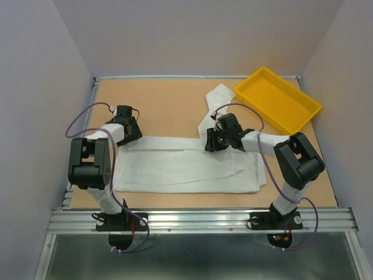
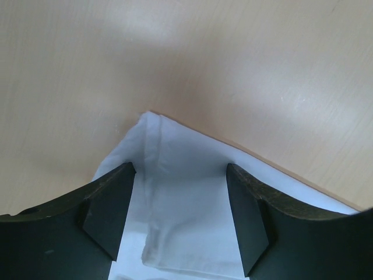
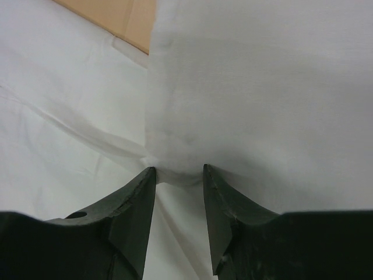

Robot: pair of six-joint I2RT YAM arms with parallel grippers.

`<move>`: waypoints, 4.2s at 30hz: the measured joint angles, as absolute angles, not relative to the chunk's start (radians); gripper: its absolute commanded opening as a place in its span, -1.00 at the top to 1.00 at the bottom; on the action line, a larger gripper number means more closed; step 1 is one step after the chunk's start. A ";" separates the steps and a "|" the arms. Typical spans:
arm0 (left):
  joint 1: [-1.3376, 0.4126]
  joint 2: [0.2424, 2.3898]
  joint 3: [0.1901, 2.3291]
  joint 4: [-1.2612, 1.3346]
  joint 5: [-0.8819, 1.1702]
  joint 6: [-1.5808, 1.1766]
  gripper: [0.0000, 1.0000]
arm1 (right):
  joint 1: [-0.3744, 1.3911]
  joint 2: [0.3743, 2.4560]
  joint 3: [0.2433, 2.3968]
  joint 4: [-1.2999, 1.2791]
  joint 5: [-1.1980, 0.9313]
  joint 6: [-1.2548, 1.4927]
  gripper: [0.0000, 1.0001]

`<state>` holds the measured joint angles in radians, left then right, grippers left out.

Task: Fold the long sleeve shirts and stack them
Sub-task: Fold the shirt

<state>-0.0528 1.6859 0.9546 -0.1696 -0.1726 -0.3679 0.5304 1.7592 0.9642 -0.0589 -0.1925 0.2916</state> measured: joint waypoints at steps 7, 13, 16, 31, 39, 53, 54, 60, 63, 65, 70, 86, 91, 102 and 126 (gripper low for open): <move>-0.053 1.686 0.957 -0.193 -0.228 -0.372 -0.51 | 0.531 1.686 0.895 -0.086 -0.191 0.278 0.12; -0.057 1.651 0.957 -0.212 -0.239 -0.372 -0.54 | 0.528 1.602 0.912 -0.200 -0.149 0.252 -0.18; -0.066 1.562 0.957 -0.223 -0.236 -0.371 -0.67 | 0.503 1.589 0.995 -0.247 -0.113 0.238 -0.35; -0.077 1.100 0.769 -0.188 -0.218 -0.346 -0.88 | 0.260 1.930 1.532 -0.273 0.025 0.285 -0.53; -0.077 1.071 0.744 -0.152 -0.236 -0.341 -0.86 | 0.263 2.187 1.772 -0.276 0.039 0.286 -0.30; -0.077 1.108 0.744 -0.147 -0.237 -0.330 -0.85 | 0.263 2.358 1.907 -0.256 -0.213 0.047 -0.37; -0.077 1.108 0.744 -0.146 -0.237 -0.329 -0.85 | 0.263 2.365 1.912 -0.253 -0.225 0.034 -0.37; -0.077 1.108 0.744 -0.146 -0.239 -0.327 -0.84 | 0.276 2.395 1.923 -0.246 -0.289 -0.048 -0.27; -0.077 1.108 0.744 -0.146 -0.241 -0.326 -0.84 | 0.290 2.395 1.923 -0.246 -0.311 -0.080 0.33; -0.077 1.108 0.744 -0.146 -0.241 -0.324 -0.83 | 0.301 2.395 1.923 -0.246 -0.325 -0.096 0.82; -0.077 1.108 0.744 -0.146 -0.244 -0.323 -0.83 | 0.315 2.392 1.923 -0.247 -0.350 -0.117 0.90; -0.077 1.084 0.744 -0.146 -0.240 -0.323 -0.82 | 0.493 1.617 1.362 -0.185 -0.554 -0.110 0.82; -0.077 1.071 0.744 -0.146 -0.233 -0.323 -0.82 | 0.664 1.530 1.028 -0.176 -0.693 -0.039 0.49; -0.078 1.028 0.744 -0.140 -0.129 -0.327 -0.77 | 0.687 1.217 0.766 -0.326 -0.726 0.093 -0.36; -0.089 1.516 0.843 -0.138 0.065 -0.522 -0.77 | 0.194 1.191 0.580 -0.186 0.030 0.564 -0.02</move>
<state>-0.0891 1.5162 0.8429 -0.1383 0.0647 -0.5220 0.1940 1.1912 0.5797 -0.1860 0.0299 0.5636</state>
